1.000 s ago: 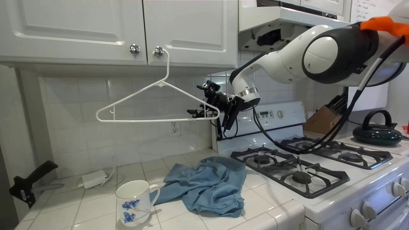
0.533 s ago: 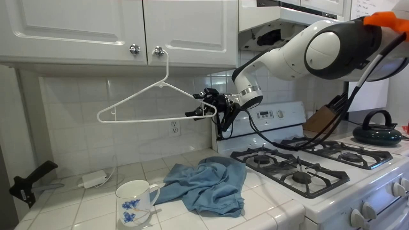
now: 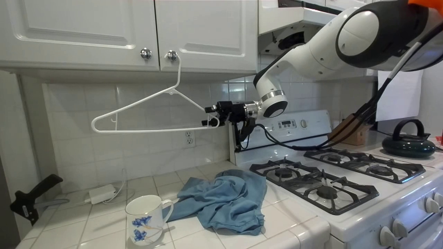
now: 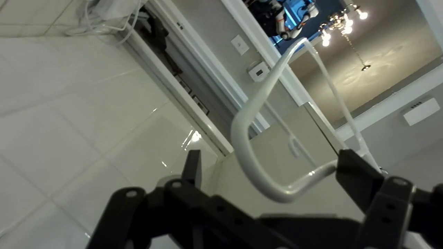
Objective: Put the clothing hanger on the job of the cupboard
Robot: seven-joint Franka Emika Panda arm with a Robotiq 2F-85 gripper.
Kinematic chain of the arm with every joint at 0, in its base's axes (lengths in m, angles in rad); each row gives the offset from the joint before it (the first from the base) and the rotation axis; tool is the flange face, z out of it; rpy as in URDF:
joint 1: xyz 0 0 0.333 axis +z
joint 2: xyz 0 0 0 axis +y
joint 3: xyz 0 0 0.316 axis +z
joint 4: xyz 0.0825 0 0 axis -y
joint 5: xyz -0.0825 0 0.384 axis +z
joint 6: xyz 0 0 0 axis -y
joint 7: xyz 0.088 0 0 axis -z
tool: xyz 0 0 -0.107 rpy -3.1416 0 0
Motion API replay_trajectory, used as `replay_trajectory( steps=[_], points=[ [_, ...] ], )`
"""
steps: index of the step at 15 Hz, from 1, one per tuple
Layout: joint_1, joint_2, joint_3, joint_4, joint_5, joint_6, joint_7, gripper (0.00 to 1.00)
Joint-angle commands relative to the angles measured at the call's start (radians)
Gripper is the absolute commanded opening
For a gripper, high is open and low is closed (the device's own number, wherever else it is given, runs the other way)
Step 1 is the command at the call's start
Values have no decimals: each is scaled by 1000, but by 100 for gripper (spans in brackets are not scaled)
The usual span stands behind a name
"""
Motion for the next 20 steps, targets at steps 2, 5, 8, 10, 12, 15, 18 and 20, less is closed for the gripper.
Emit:
replay_trajectory(
  steps=[2, 5, 8, 10, 12, 15, 18, 20],
  points=[
    [29, -154, -19, -199, 85, 167, -156, 100],
    [41, -211, -26, -285, 140, 255, -254, 100],
    [54, -281, -35, -366, 187, 322, -322, 100],
    [66, -332, -43, -425, 224, 365, -360, 100],
    [85, -391, -60, -509, 260, 438, -386, 100],
    [101, -475, -87, -655, 339, 543, -436, 100],
    [109, -564, -126, -808, 474, 653, -543, 100],
    [119, -622, -154, -890, 569, 712, -620, 100]
  ],
)
